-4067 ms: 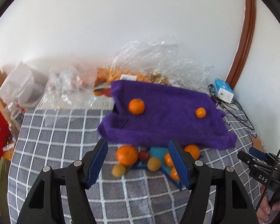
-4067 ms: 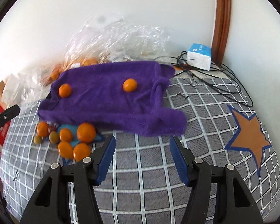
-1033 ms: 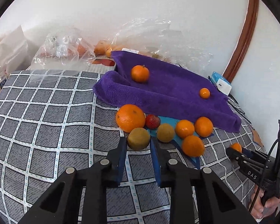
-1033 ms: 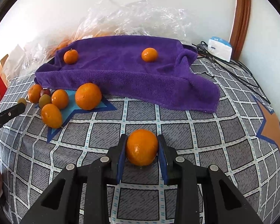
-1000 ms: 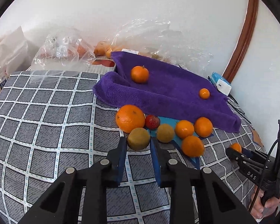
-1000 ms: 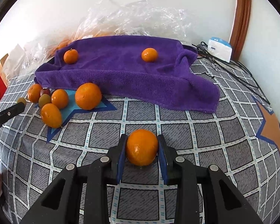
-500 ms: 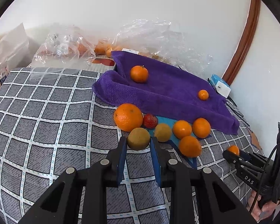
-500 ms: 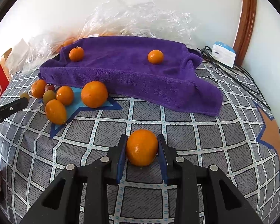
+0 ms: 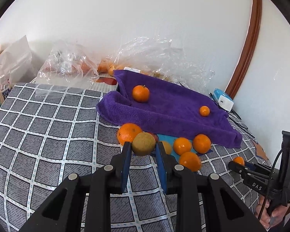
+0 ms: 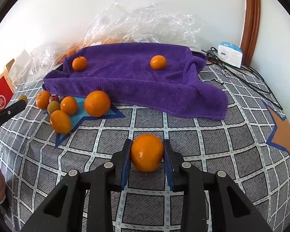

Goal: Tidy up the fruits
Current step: 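Grasp a small yellow-green fruit with the left gripper, then carry both fruits onto the purple towel and open the right gripper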

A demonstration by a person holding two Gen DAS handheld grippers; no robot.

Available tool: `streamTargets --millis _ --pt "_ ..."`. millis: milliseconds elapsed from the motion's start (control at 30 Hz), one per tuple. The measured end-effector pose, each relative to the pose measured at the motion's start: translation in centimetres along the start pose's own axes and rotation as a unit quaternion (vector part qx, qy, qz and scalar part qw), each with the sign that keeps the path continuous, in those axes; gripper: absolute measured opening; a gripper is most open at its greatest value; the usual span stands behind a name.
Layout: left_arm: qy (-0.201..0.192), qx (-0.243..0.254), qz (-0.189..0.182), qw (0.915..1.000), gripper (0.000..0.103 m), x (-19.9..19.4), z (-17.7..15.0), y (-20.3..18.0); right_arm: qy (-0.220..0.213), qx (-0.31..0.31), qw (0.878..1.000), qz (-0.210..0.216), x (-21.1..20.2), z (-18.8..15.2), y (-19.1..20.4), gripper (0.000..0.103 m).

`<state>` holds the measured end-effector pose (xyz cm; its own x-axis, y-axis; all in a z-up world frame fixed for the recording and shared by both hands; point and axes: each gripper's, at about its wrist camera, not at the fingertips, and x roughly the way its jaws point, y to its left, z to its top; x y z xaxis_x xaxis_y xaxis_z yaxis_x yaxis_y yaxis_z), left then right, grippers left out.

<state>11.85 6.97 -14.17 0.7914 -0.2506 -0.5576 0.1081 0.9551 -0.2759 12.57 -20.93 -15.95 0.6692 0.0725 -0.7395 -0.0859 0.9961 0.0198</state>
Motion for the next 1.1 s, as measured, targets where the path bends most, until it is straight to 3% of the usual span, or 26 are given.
streamTargets --millis 167,267,567,733,867,1100 --pt "-0.016 -0.01 0.009 0.9998 0.024 -0.8 0.6 0.2 -0.007 0.023 1.0 0.006 -0.3 0.3 -0.6 0.031" --pt "-0.018 -0.033 -0.012 0.9992 0.024 -1.9 1.8 0.6 -0.008 0.019 1.0 -0.002 -1.0 1.2 -0.5 0.031" --pt "-0.054 -0.024 0.042 0.9974 0.024 -1.8 8.6 -1.0 -0.077 0.022 0.997 -0.012 -3.9 8.1 -1.1 0.031" --pt "-0.052 -0.021 0.046 0.9974 0.024 1.0 11.2 -1.6 -0.081 0.032 0.996 -0.019 -2.6 11.8 -1.9 0.031" --pt "-0.057 -0.01 0.051 0.997 0.024 3.6 11.3 -2.1 -0.081 0.024 0.996 -0.027 -0.9 13.5 -1.8 0.031" --pt "-0.016 -0.002 0.064 0.9978 0.024 8.1 8.8 -0.9 -0.068 0.011 0.997 -0.029 3.6 12.6 -2.0 0.031"
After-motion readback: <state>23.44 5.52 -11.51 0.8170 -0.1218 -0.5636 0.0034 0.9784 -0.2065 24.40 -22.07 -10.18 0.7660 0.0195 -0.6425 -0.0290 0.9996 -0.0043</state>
